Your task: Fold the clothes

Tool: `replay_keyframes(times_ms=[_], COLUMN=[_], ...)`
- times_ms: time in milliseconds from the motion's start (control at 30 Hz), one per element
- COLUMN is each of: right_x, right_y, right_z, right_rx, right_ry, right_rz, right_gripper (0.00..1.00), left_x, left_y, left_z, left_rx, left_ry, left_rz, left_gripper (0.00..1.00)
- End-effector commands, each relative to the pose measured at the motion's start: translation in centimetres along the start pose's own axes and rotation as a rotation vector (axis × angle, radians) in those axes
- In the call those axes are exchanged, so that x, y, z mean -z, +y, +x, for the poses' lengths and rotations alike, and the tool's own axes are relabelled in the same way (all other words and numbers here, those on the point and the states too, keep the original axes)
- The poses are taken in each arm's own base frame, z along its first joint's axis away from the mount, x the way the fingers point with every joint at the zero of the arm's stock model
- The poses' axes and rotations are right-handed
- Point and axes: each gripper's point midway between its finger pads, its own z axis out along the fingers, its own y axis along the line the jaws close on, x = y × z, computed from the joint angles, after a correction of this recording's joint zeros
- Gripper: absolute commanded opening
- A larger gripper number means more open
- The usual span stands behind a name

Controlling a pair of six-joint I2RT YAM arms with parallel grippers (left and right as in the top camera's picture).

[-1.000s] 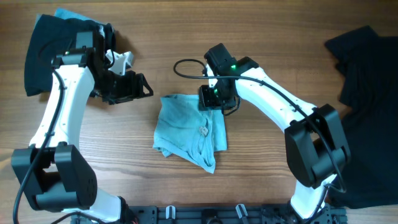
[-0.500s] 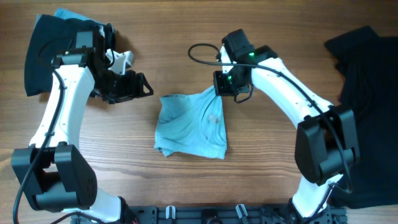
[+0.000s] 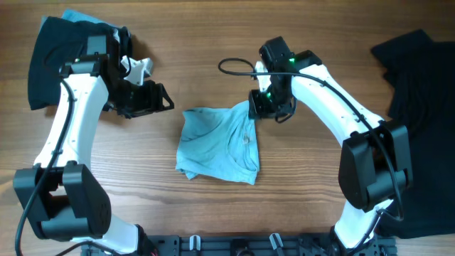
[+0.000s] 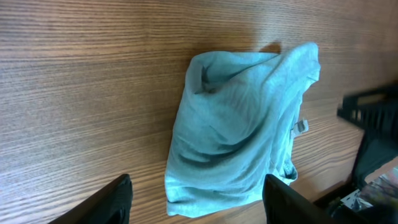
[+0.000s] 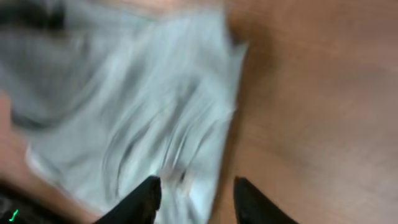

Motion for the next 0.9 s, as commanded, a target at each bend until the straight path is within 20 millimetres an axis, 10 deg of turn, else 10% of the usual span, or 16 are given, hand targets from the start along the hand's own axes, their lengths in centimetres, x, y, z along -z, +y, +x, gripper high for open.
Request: replay_keyframes(times_ms=[0,200,633,733,867], right_x=[0.3,-2.9,-6.7,-6.7,-6.8], right_y=[2.5,2.6,2.6,2.7,2.7], right_z=[2.7,5.1,8.4,8.3,8.1], right_rx=[0.021,-0.043,-0.197,-0.204,-0.204], right_ry=[0.085,0.151,0.231,0.226,0.220], right_rz=[-0.105,-0.114,-0.157,-0.157,-0.158], right_gripper=[0.57,0.14,0.10,0.10,0.10], left_x=[-1.3,-4.9,-12.6,-13.6,-13.6], left_y=[0.1,-1.2,0.0,-0.4,-1.2], left_z=[-0.7,-1.6,0.1,-1.0,-4.3], left_rx=[-0.055,-0.136,-0.208,-0.224,-0.195], left_ry=[0.001,-0.030,0.104,0.069,-0.058], left_rz=[0.005,0.063,0.090,0.136,0.163], left_gripper=[0.72,0.60,0.31,0.04,0.04])
